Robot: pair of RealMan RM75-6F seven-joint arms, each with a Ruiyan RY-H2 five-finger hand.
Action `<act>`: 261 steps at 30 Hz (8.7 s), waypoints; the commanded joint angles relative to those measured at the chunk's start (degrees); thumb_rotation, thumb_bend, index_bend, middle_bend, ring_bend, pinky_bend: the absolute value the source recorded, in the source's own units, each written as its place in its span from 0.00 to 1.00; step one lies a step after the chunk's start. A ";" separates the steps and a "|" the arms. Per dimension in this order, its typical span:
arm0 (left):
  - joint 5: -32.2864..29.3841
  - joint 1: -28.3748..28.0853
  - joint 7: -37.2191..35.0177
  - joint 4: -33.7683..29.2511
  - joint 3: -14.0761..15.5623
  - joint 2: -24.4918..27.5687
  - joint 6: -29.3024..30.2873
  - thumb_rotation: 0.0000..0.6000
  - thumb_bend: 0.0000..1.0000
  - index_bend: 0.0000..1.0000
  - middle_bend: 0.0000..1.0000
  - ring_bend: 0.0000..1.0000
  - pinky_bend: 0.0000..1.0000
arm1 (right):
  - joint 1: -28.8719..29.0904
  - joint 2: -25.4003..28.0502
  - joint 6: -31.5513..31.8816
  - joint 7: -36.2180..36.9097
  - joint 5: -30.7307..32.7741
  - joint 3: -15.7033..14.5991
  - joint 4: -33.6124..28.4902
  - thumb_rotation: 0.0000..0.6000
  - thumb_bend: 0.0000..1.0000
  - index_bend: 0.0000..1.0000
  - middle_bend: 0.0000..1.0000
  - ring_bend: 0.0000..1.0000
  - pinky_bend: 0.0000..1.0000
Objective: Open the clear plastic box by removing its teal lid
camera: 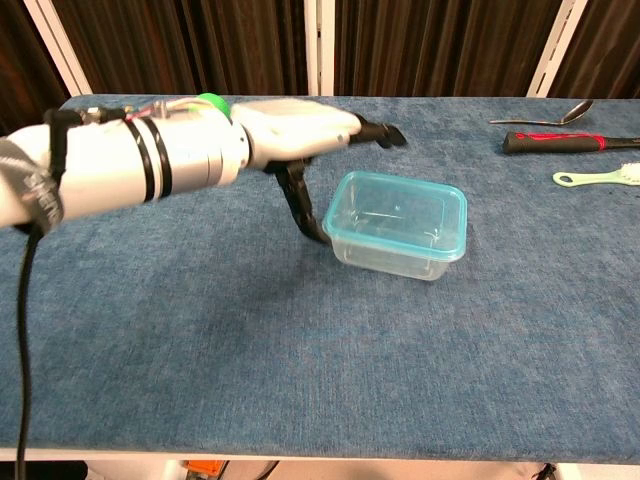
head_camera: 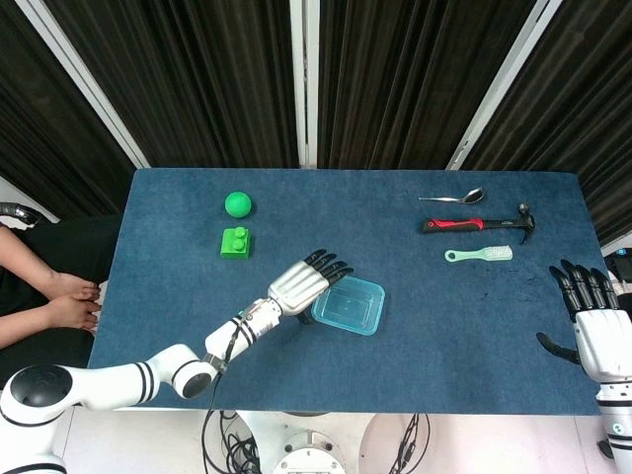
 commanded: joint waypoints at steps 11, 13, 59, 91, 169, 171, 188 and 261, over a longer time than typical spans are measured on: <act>-13.33 -0.88 0.11 -3.54 -2.23 10.60 -3.31 1.00 0.26 0.16 0.11 0.00 0.02 | 0.18 -0.43 -0.29 0.83 -0.48 -0.12 0.99 1.00 0.04 0.00 0.01 0.00 0.00; -13.77 -0.66 -0.57 -8.95 -2.42 12.87 -2.79 1.00 0.40 0.21 0.16 0.00 0.01 | 0.23 -0.51 -0.43 0.73 -0.43 -0.12 1.02 1.00 0.04 0.00 0.01 0.00 0.00; -42.19 -30.15 18.29 -18.91 19.29 6.91 7.24 0.71 0.49 0.27 0.35 0.02 0.00 | 0.57 -1.57 -1.29 1.98 -1.24 -0.63 1.80 1.00 0.04 0.00 0.01 0.00 0.00; -30.50 -1.66 6.93 -26.80 13.26 18.41 31.86 0.57 0.44 0.27 0.28 0.02 0.02 | 2.63 -1.98 -3.59 1.56 -1.21 -0.54 1.49 1.00 0.04 0.00 0.01 0.00 0.00; -26.20 -0.32 19.81 -27.79 15.15 10.98 19.15 1.00 0.06 0.00 0.00 0.00 0.00 | 2.51 -3.54 -3.31 4.98 -1.42 -0.86 4.86 1.00 0.04 0.00 0.01 0.00 0.00; -28.13 -0.60 20.59 -27.57 14.47 10.33 19.32 1.00 0.06 0.00 0.00 0.00 0.00 | 2.40 -3.45 -3.21 5.20 -1.34 -0.90 4.93 1.00 0.04 0.00 0.01 0.00 0.00; -41.54 -4.93 20.19 -24.34 10.48 10.78 12.66 1.00 0.06 0.00 0.03 0.00 0.02 | 2.61 -4.05 -3.92 6.43 -1.38 -1.35 6.15 1.00 0.04 0.00 0.01 0.00 0.00; -41.38 -12.10 20.75 -17.37 10.14 3.01 11.90 1.00 0.06 0.11 0.19 0.09 0.11 | 24.90 -43.15 -2.42 11.69 -16.91 -5.74 38.05 1.00 0.07 0.00 0.00 0.00 0.00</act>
